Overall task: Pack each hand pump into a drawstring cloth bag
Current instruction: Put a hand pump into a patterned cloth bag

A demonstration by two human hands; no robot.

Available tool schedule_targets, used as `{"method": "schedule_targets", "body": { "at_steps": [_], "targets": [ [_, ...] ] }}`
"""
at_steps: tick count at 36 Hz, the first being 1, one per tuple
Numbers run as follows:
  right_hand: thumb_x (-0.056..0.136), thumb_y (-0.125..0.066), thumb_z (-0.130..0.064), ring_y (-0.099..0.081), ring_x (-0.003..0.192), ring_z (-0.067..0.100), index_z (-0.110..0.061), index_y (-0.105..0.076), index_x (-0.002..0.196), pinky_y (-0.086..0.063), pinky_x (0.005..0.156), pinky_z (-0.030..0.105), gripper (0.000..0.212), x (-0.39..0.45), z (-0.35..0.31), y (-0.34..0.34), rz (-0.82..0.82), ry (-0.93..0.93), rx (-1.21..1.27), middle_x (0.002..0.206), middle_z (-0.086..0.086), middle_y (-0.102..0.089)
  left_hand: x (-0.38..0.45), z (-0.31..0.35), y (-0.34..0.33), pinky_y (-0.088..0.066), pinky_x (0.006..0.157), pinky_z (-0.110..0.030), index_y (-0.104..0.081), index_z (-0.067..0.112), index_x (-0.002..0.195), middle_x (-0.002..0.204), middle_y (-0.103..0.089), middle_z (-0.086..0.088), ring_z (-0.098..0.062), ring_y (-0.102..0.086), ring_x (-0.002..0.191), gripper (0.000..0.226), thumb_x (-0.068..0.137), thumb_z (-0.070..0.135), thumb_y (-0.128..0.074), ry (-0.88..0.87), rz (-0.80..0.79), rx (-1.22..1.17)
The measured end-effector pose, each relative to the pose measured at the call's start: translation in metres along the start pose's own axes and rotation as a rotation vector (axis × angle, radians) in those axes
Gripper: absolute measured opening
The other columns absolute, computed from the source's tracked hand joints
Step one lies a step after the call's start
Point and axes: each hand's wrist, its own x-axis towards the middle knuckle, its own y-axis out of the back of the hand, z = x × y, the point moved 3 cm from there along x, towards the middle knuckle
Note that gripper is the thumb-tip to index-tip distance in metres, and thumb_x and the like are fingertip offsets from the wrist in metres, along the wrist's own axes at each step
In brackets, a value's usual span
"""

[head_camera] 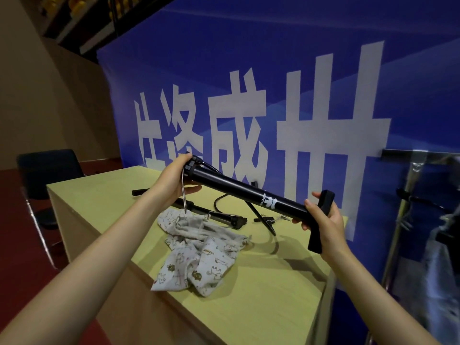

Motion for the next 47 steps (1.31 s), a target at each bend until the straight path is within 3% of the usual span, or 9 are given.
{"method": "schedule_targets", "body": {
  "at_steps": [7, 12, 20, 24, 29, 32, 35, 42, 47],
  "targets": [
    [0.059, -0.079, -0.062, -0.069, 0.069, 0.023, -0.018, -0.050, 0.127, -0.052, 0.053, 0.023, 0.086, -0.003, -0.005, 0.013, 0.040, 0.054, -0.014, 0.097, 0.017, -0.065, -0.001, -0.002, -0.010, -0.061, 0.074, -0.035, -0.060, 0.010, 0.103, 0.103, -0.065, -0.013, -0.026, -0.069, 0.097, 0.025, 0.091, 0.032, -0.062, -0.004, -0.133, -0.044],
    [0.086, -0.067, -0.029, -0.069, 0.068, 0.022, -0.013, -0.047, 0.128, -0.051, 0.053, 0.022, 0.049, -0.003, -0.002, 0.016, 0.049, 0.036, 0.020, 0.097, 0.019, -0.065, -0.003, -0.013, -0.029, -0.053, 0.094, -0.046, -0.059, 0.007, 0.109, 0.113, -0.066, -0.017, -0.031, -0.066, 0.109, 0.028, 0.090, 0.027, -0.063, 0.043, -0.094, -0.421],
    [0.092, -0.040, -0.047, -0.056, 0.077, 0.035, -0.012, -0.052, 0.115, -0.049, 0.050, 0.029, 0.044, -0.020, 0.006, 0.000, -0.043, -0.055, 0.304, 0.086, 0.012, -0.059, -0.019, -0.044, -0.086, -0.047, 0.100, -0.040, -0.055, 0.015, 0.088, 0.080, -0.057, -0.003, -0.020, -0.058, 0.078, 0.011, 0.091, 0.021, -0.063, 0.124, -0.060, -0.833],
    [0.102, -0.021, -0.044, -0.063, 0.080, 0.024, -0.002, -0.065, 0.100, -0.050, 0.074, 0.039, 0.061, -0.023, 0.007, 0.009, -0.101, -0.073, 0.271, 0.085, 0.012, -0.066, -0.016, -0.041, -0.087, -0.046, 0.098, -0.041, -0.054, 0.016, 0.091, 0.081, -0.053, -0.003, -0.021, -0.055, 0.078, 0.014, 0.091, 0.027, -0.063, 0.085, -0.007, -0.866],
    [0.094, -0.043, -0.045, -0.053, 0.121, 0.019, -0.012, -0.062, 0.123, -0.040, 0.102, 0.038, 0.048, 0.001, 0.028, 0.013, -0.177, -0.121, -0.091, 0.129, 0.004, -0.061, -0.018, -0.037, -0.082, -0.053, 0.090, -0.042, -0.056, 0.015, 0.099, 0.084, -0.057, -0.004, -0.022, -0.059, 0.079, 0.016, 0.092, 0.028, -0.062, 0.060, 0.052, -0.779],
    [0.095, -0.050, -0.036, -0.061, 0.110, 0.024, -0.029, -0.073, 0.094, -0.045, 0.083, 0.023, 0.024, 0.006, 0.049, -0.001, -0.451, -0.297, -0.539, 0.099, -0.010, -0.071, -0.016, -0.039, -0.076, -0.054, 0.082, -0.037, -0.057, 0.016, 0.097, 0.081, -0.057, -0.003, -0.020, -0.060, 0.076, 0.016, 0.092, 0.029, -0.062, 0.048, 0.080, -0.737],
    [0.092, -0.052, -0.042, -0.046, 0.064, 0.024, -0.020, -0.065, 0.065, -0.035, 0.061, 0.026, 0.038, -0.010, 0.039, -0.012, -0.608, -0.162, -0.564, 0.067, 0.012, -0.050, -0.012, -0.043, -0.067, -0.053, 0.074, -0.034, -0.056, 0.017, 0.094, 0.077, -0.057, -0.001, -0.017, -0.059, 0.070, 0.020, 0.088, 0.034, -0.066, 0.048, 0.108, -0.655],
    [0.099, -0.042, -0.043, -0.043, 0.055, 0.013, -0.011, -0.064, 0.072, -0.037, 0.054, 0.023, 0.047, 0.007, -0.001, 0.000, -0.321, -0.153, -0.501, 0.056, -0.002, -0.048, 0.004, -0.050, -0.041, -0.051, 0.056, -0.026, -0.052, 0.012, 0.098, 0.070, -0.056, 0.000, -0.012, -0.053, 0.053, 0.023, 0.089, 0.026, -0.068, -0.069, 0.264, -0.582],
    [0.099, -0.051, -0.030, -0.047, 0.055, 0.011, -0.025, -0.070, 0.102, -0.039, 0.048, 0.020, 0.020, -0.004, -0.020, -0.005, -0.481, -0.025, -0.563, 0.061, -0.004, -0.053, 0.017, -0.062, -0.034, -0.053, 0.069, -0.031, -0.052, 0.017, 0.109, 0.083, -0.059, 0.001, -0.014, -0.058, 0.068, 0.030, 0.092, 0.039, -0.063, -0.054, 0.378, -0.547]
  ]
}}
